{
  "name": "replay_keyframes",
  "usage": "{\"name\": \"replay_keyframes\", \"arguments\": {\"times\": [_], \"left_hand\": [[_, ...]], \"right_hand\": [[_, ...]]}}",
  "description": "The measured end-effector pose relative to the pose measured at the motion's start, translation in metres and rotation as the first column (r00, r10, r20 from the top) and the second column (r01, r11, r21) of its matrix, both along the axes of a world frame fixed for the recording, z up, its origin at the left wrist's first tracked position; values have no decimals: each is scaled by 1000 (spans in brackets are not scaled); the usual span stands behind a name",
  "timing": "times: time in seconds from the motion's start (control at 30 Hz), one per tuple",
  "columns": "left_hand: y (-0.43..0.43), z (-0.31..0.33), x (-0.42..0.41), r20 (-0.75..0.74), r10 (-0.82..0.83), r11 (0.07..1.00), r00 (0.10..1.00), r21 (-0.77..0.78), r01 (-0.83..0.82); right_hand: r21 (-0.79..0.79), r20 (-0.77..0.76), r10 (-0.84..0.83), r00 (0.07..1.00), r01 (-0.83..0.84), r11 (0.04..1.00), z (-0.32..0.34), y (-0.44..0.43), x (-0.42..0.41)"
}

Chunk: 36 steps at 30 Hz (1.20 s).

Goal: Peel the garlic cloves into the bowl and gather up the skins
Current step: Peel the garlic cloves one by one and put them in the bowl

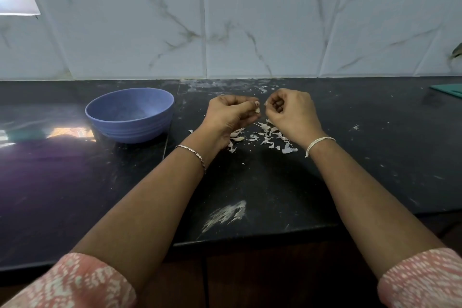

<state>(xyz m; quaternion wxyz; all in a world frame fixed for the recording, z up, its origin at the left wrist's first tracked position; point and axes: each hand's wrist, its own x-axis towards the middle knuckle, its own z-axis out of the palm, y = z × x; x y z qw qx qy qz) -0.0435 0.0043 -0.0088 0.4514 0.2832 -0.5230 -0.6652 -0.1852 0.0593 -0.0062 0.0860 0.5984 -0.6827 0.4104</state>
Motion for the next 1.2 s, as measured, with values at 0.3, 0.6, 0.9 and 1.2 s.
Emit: {"name": "replay_keyframes", "arguments": {"times": [0.3, 0.6, 0.9, 1.2], "left_hand": [[-1, 1, 5, -88, -91, 991, 992, 90, 99], [0, 0, 5, -5, -56, 998, 998, 21, 56], [1, -2, 0, 44, 33, 997, 998, -68, -30], [3, -2, 0, 126, 43, 988, 991, -152, -24]], "right_hand": [[76, 75, 2, 997, -8, 997, 6, 6, -12], [200, 122, 74, 990, -97, 975, 6, 8, -8], [83, 634, 213, 743, -340, 937, 7, 9, -2], [83, 550, 181, 815, -269, 960, 0, 1, -1]]}}
